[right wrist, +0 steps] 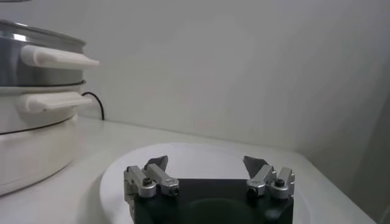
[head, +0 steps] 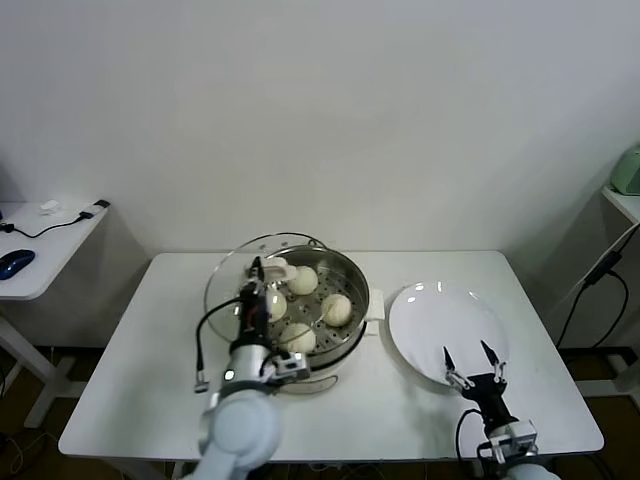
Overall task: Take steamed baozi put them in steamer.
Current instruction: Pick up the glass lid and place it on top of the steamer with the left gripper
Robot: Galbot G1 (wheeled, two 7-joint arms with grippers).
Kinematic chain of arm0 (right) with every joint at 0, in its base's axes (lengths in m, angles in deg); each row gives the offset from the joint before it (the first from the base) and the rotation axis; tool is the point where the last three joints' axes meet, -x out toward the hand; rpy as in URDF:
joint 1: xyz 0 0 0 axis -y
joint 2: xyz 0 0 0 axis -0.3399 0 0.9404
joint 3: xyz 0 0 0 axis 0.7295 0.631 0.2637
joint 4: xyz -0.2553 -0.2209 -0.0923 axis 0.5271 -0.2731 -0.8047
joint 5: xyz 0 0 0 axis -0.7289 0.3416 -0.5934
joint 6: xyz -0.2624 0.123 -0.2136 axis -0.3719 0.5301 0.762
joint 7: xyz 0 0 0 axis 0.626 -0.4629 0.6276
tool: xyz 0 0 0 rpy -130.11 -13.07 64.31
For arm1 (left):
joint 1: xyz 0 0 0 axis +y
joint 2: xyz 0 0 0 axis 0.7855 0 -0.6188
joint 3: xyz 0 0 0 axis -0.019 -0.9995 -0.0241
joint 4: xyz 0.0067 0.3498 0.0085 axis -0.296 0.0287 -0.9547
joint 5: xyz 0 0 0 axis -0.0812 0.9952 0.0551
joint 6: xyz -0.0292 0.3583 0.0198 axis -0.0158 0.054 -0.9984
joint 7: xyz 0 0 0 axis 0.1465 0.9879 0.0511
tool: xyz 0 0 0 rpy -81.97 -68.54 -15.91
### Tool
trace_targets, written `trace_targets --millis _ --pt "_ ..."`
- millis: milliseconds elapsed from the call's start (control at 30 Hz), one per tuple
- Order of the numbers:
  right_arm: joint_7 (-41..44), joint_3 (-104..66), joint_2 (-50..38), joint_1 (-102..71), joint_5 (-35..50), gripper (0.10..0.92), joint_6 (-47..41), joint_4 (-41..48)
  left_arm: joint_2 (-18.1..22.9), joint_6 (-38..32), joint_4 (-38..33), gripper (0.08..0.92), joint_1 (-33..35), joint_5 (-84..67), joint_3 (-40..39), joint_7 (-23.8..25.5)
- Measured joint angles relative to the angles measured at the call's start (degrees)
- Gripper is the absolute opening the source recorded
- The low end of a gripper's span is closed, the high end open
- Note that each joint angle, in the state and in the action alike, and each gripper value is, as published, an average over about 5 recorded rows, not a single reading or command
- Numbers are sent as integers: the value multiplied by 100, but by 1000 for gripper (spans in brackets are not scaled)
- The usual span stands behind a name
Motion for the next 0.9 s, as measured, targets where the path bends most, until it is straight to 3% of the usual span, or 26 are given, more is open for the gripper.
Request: trace_targets --millis 333,900 --pt "-94 -31 66 -94 -12 823 246 83 692 234 599 129 -211 668 -548 48" --pt "-207 -64 223 -91 -167 823 471 92 824 277 1197 129 -280 1019 -563 -111"
